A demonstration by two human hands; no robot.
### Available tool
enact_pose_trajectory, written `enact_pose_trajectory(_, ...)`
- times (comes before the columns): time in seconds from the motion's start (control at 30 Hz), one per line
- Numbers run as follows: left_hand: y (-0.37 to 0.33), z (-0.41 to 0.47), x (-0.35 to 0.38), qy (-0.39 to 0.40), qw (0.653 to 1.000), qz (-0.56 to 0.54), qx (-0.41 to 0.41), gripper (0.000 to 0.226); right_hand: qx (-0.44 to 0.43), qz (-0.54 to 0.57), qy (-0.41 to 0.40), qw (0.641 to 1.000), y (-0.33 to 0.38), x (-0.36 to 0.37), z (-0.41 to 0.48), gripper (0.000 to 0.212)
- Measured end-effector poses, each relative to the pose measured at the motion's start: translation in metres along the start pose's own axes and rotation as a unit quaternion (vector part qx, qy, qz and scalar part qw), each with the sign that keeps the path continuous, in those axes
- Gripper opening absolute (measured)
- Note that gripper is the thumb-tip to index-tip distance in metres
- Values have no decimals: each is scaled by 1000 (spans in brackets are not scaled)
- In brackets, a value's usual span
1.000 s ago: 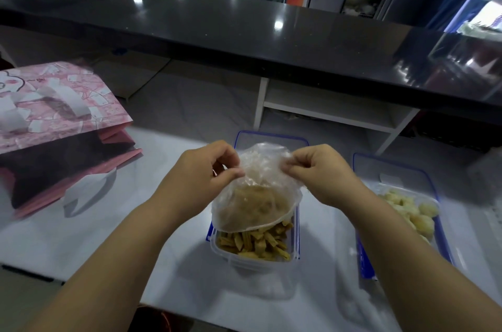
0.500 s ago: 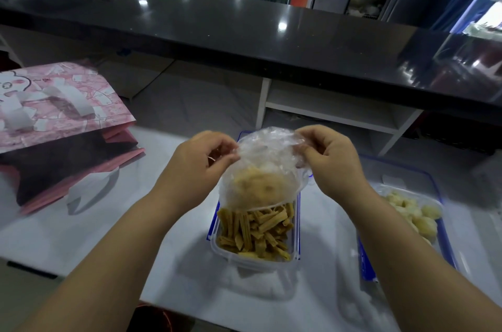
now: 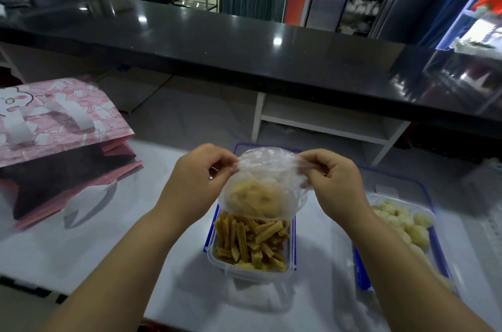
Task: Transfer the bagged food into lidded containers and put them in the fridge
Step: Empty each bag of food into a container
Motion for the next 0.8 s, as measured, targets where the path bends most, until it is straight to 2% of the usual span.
enact_pose_trajectory(0.1, -7, -1, -4, -27, 999, -16, 27, 6, -2, 16, -19, 1000, 5, -4, -5, 36)
enact_pose_trajectory(0.2, -14, -5, -5, -39, 998, -20, 55, 7, 37, 52, 59, 996, 10, 1, -17, 45)
enact_pose_trajectory(0.3, -19, -10, -2, -27, 997, -37, 64, 8, 10, 8, 114, 993, 16, 10, -29, 55)
enact_pose_trajectory(0.37, -22, -12, 2, -1, 996, -57, 67, 10, -15, -28, 77, 997, 18, 13, -31, 43)
enact_pose_trajectory(0.47, -19, -16, 7, 32, 995, -74, 63, 16, 7, -11, -5, 1000, 16, 6, -30, 28)
enact_pose_trajectory(0.63, -18, -14, 6, -5, 997, -56, 53, 34, 41, 10, -88, 995, 9, -31, -28, 16)
enact_pose_trajectory(0.73, -27, -12, 12, 0, 997, -56, 51, 25, 51, 4, -131, 990, 6, -59, -31, 13)
enact_pose_trajectory(0.8, -39, -12, 24, 44, 996, -65, 44, 15, 52, -6, -150, 987, 4, -79, -34, 15)
Point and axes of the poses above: each hand's wrist, its own z-axis towards the middle knuckle, its own x-axis out of the palm, y = z × x, the point moved 4 cm from there along z, towards the middle knuckle, and after that the axes turned 13 degrees about -y, right-handed, at the moved point
